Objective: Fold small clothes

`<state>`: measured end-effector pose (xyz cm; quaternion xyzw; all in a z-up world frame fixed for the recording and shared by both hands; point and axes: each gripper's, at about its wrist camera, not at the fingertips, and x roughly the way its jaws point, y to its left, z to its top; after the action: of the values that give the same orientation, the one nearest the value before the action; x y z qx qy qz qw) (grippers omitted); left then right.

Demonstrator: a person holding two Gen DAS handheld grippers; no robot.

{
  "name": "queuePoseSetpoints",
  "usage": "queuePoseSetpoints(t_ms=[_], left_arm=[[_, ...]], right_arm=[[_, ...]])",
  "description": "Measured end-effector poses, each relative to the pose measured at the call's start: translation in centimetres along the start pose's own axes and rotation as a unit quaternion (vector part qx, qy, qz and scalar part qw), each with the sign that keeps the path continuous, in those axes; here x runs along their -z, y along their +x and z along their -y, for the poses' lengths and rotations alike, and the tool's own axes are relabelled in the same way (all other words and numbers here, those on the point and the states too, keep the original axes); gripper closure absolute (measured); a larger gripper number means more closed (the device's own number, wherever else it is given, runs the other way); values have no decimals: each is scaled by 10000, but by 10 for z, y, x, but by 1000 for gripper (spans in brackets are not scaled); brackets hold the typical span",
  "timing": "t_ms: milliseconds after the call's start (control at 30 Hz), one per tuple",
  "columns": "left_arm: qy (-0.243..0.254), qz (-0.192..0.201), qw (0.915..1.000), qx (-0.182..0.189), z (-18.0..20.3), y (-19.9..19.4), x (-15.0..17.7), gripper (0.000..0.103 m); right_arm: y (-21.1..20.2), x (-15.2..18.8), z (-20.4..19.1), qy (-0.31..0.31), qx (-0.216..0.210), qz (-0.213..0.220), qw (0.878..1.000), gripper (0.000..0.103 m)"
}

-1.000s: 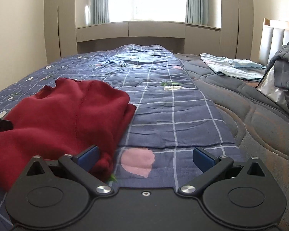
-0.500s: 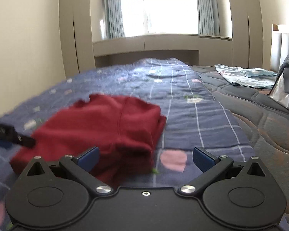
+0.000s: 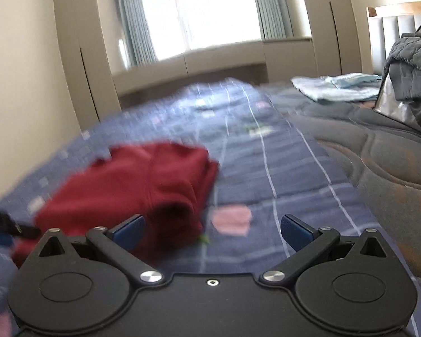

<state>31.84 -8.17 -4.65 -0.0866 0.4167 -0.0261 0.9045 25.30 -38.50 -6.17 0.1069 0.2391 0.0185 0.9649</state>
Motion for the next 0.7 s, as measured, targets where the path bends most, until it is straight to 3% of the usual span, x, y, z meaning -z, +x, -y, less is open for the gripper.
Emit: queuePoseSetpoints(t_ms=[100,233,367,533,700], left_arm=[[45,11,10000,-24,1,0,-3,0],[34,-41,10000,-5,0,1,-4,0],[35,-60,10000,7,-1,2,-3,0],[166,83,9998,4,-1,-3,-11,0],[116,225,9992,308,-7,1,-33,0]], right_arm=[[6,-12,-1,34,-92,28,9999,1],[31,-15,-9,-306,286,-353,9985,1],[39,-9,-9,-358,321,-482,9977,1],[36,-23,0,-172,-53,-303,9994,1],[53,-45,8,303,-594,-417,9969,1]])
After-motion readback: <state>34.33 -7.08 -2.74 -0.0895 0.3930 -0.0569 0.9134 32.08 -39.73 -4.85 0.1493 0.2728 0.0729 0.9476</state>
